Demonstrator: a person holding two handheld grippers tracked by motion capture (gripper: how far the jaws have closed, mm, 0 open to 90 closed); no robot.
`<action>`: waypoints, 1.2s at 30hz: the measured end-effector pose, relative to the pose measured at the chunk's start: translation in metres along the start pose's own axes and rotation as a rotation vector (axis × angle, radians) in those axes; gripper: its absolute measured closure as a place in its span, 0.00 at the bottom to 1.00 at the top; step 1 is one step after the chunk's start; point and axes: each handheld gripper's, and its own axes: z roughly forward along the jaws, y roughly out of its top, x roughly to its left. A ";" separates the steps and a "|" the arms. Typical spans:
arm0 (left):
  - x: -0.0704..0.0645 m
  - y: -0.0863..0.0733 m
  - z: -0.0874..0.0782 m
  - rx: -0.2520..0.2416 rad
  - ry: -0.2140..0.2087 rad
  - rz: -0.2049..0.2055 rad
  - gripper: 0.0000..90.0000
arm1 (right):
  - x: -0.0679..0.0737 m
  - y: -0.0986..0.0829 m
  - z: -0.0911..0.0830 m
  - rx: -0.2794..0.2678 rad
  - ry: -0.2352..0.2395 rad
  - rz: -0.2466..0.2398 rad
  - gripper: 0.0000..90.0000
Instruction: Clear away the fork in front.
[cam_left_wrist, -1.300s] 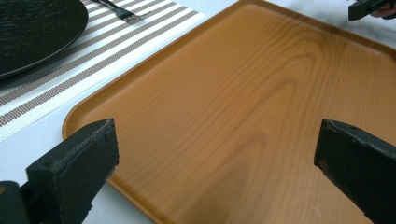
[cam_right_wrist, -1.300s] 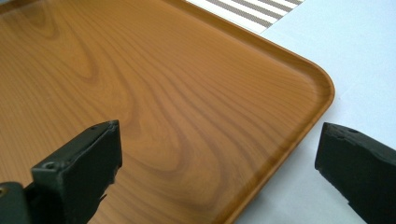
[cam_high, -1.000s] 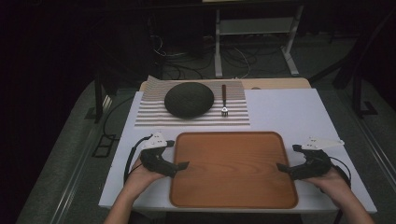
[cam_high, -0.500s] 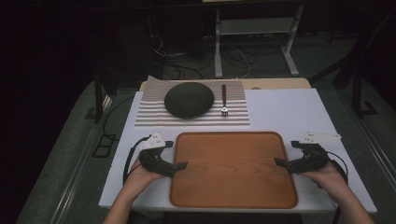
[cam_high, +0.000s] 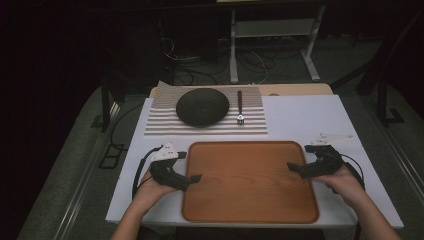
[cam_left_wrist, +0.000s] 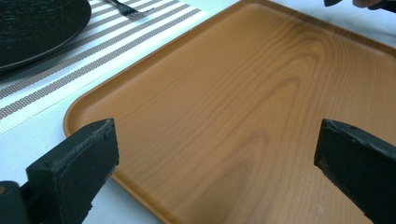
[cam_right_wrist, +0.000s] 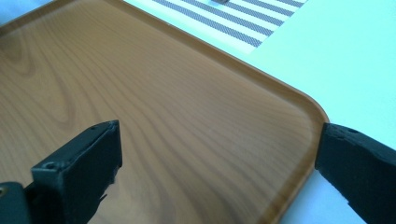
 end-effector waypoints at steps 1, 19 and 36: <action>0.000 0.000 0.000 0.002 0.000 0.000 0.00 | 0.000 0.002 0.002 -0.002 0.002 -0.001 0.01; -0.001 0.000 0.003 0.012 -0.006 0.008 0.00 | -0.005 0.024 0.018 0.006 0.011 0.013 0.01; 0.000 -0.001 0.001 -0.001 -0.002 0.001 0.00 | -0.007 0.049 0.044 0.028 0.017 -0.002 0.01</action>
